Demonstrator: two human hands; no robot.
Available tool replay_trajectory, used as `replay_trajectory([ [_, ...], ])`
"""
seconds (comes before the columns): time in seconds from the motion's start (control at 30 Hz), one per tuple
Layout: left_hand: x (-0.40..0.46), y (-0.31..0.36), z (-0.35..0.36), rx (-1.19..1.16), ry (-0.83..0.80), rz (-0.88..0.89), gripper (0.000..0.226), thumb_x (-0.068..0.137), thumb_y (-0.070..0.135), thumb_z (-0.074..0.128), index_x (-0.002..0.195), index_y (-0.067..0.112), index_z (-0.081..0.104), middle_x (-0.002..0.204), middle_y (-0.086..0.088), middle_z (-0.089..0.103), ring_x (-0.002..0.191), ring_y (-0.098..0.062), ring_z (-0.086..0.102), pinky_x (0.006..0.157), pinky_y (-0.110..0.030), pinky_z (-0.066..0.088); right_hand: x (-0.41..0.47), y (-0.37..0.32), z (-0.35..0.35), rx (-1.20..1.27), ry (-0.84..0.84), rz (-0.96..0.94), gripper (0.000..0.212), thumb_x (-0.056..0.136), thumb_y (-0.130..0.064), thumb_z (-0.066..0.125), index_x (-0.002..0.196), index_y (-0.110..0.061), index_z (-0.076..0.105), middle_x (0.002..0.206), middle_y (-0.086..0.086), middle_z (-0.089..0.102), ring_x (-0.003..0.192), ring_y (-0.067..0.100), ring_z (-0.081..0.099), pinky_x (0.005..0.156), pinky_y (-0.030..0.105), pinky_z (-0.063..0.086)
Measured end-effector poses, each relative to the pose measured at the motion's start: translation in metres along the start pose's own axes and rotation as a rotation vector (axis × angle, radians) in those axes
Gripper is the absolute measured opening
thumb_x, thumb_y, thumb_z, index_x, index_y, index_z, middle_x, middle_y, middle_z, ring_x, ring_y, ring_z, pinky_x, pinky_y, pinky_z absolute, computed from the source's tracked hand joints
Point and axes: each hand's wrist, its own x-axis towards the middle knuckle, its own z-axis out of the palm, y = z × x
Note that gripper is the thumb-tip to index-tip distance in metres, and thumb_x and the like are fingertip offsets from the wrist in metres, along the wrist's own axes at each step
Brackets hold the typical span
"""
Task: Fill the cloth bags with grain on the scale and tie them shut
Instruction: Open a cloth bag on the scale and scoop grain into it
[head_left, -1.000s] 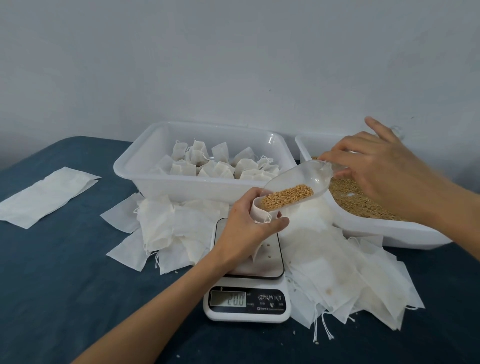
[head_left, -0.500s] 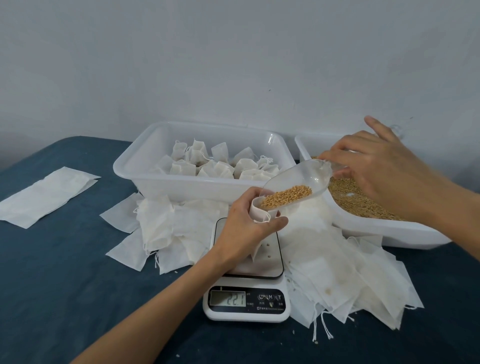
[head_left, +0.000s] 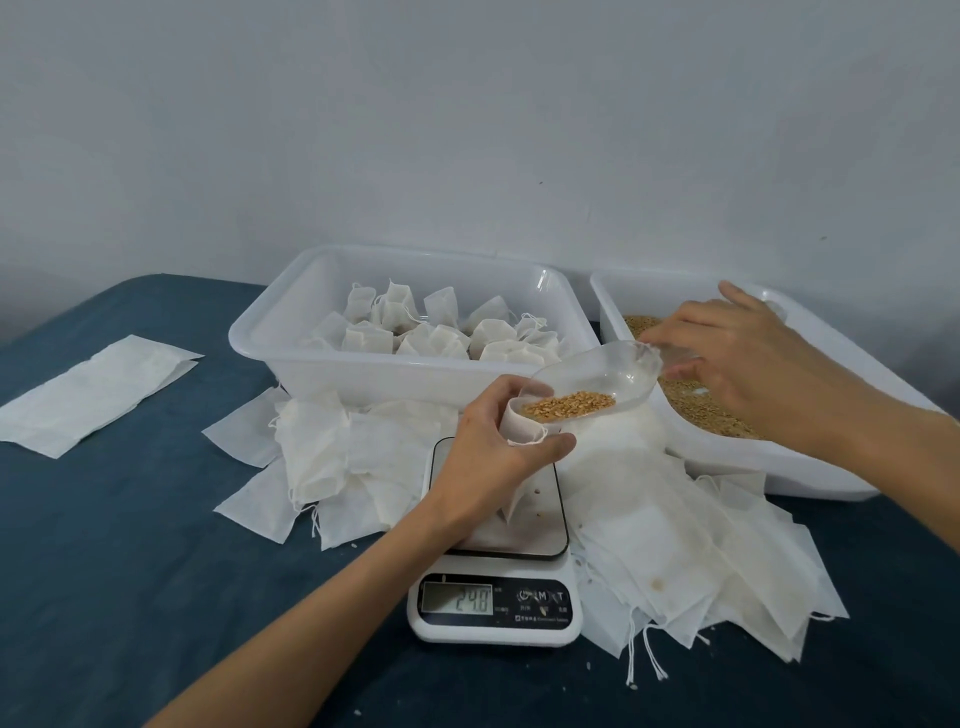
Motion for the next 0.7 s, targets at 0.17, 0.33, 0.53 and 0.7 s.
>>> replay_trajectory([
  [0.17,0.000,0.002,-0.001,-0.058,-0.017,-0.001,0.039,0.081,0.011,0.086,0.113,0.024,0.068,0.101,0.001,0.076,0.092,-0.012,0.073,0.082,-0.029,0.060,-0.006,0.004,0.008,0.286,-0.079,0.178,0.026,0.095,-0.016,0.060,0.119,-0.022,0.065,0.110,-0.015,0.065,0.101,0.011,0.060,0.091,0.041,0.050],
  [0.33,0.000,0.003,-0.001,-0.038,0.014,-0.022,0.038,0.079,0.014,0.087,0.109,0.027,0.069,0.098,0.005,0.071,0.088,-0.011,0.067,0.079,-0.025,0.056,-0.011,0.017,0.012,0.511,-0.054,0.370,0.023,0.092,-0.008,0.068,0.109,-0.025,0.067,0.104,-0.029,0.065,0.098,-0.023,0.057,0.077,0.004,0.046],
  [0.53,0.000,0.003,-0.001,-0.017,0.003,-0.024,0.036,0.083,0.011,0.086,0.112,0.024,0.070,0.092,0.004,0.071,0.080,-0.007,0.066,0.073,-0.020,0.055,-0.028,0.071,0.036,0.191,-0.187,0.750,0.011,0.093,-0.019,0.069,0.099,-0.011,0.066,0.099,0.005,0.067,0.088,0.024,0.061,0.077,0.039,0.049],
  [0.7,0.000,-0.003,-0.002,0.001,-0.041,-0.006,0.007,0.098,0.010,0.071,0.102,0.013,0.075,0.091,-0.005,0.078,0.081,-0.019,0.072,0.075,-0.023,0.055,-0.028,0.078,0.066,0.010,-0.503,0.895,0.023,0.094,-0.021,0.069,0.077,-0.007,0.063,0.078,0.006,0.062,0.068,0.018,0.056,0.062,0.031,0.045],
])
